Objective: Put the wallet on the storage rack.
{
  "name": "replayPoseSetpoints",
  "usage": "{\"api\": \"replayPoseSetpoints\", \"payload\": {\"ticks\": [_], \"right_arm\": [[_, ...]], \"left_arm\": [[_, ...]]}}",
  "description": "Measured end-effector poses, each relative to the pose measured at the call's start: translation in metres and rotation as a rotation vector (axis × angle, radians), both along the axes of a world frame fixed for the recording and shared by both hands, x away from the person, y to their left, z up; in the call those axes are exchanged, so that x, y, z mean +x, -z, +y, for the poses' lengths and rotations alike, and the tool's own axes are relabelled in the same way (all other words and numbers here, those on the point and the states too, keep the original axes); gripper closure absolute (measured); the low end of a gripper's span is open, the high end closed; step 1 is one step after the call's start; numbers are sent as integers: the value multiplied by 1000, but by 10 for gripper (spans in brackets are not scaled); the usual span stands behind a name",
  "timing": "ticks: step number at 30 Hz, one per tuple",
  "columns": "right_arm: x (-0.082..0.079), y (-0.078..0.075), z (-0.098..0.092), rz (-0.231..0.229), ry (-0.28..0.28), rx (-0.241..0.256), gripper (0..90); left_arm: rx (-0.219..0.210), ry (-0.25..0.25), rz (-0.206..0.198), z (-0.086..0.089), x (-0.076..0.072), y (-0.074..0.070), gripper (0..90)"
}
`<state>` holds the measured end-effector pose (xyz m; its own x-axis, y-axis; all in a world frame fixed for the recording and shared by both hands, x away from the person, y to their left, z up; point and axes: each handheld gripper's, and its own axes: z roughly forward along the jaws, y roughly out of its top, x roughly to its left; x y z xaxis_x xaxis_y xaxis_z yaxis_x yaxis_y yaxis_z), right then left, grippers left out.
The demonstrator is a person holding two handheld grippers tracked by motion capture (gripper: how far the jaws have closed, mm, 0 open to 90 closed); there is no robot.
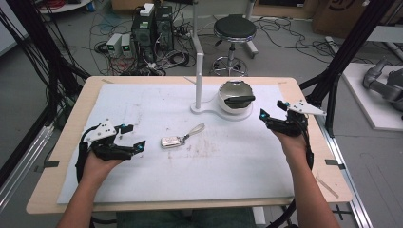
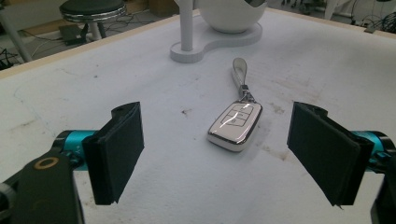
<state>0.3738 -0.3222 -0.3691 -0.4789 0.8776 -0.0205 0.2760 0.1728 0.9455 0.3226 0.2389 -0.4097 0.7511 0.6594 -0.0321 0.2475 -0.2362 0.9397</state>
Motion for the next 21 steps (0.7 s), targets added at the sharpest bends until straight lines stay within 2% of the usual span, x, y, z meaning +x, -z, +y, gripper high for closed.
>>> {"api": "replayPoseSetpoints", "payload": {"ticks": [5,8,10,14,17,21], "right_arm": [[-15,18,-6,23,2,16,200],[-20,26,-6,45,-4,16,200],[-24,30,-6,39,0,10,200],[-26,35,-7,38,1,4,200],[-25,37,-7,56,8,-8,200],[-23,39,-9,85,14,-21,200]], "left_arm": [[-3,5,-1,-3,2,0,187],[9,8,0,-5,4,0,187],[22,5,-1,-6,4,1,186],[24,0,3,-6,5,2,187],[19,6,4,-6,4,3,187],[34,16,6,-10,4,4,186]]}}
